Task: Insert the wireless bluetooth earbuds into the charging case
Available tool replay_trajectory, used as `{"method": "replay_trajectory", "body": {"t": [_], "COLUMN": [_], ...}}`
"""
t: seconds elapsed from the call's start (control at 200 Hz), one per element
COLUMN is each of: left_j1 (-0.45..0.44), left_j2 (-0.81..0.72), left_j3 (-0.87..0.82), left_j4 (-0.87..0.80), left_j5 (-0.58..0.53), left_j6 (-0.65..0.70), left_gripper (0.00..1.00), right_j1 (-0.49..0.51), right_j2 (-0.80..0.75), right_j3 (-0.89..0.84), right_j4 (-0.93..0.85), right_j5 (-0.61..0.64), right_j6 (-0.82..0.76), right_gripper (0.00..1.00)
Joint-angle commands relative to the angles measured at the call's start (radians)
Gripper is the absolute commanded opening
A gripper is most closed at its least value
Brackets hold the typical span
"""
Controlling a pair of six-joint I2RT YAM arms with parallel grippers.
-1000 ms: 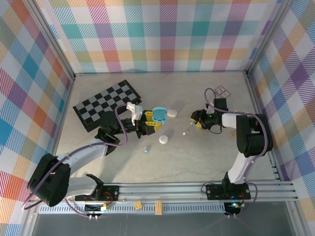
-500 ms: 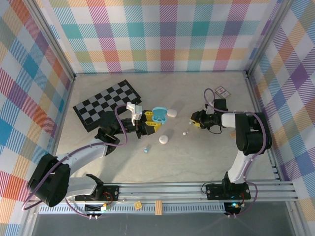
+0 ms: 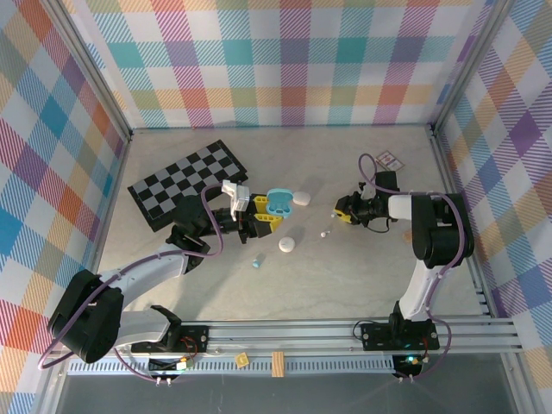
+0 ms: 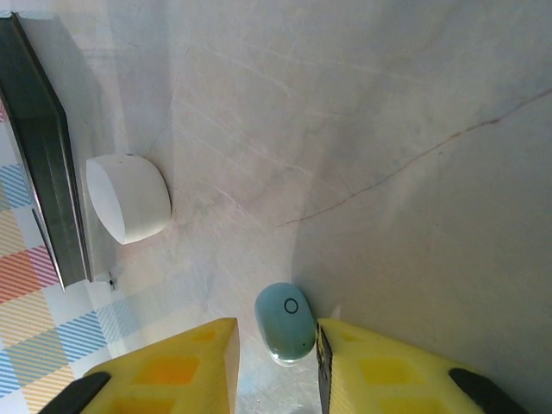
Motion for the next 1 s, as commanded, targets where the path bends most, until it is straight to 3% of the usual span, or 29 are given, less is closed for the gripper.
{"method": "replay_trajectory", "body": {"t": [0.0,0.57,1.0], "left_j1": [-0.006,-0.006,-0.006], "left_j2": [-0.019,-0.022,-0.044], "left_j3": [0.005,0.005,-0.009], "left_j4": [0.020,0.017,-0.001], "left_j5": [0.008,0.009,0.001], "left_j6": [0.017,0.019,0.029], "left_gripper": [0.37,0.37,0.37], "right_j1": [0.034,0.071,0.094], "right_j2": [0.055,0.017,0.087], "right_j3": [0.015,0.063,0.143], "right_j4": [0.063,-0.051,-0.167], "right_j5": [-0.014,0.077,0.163], "right_j6": [-0.034,-0.110,-0.153], "right_gripper": [0.30,0.23,0.29]}}
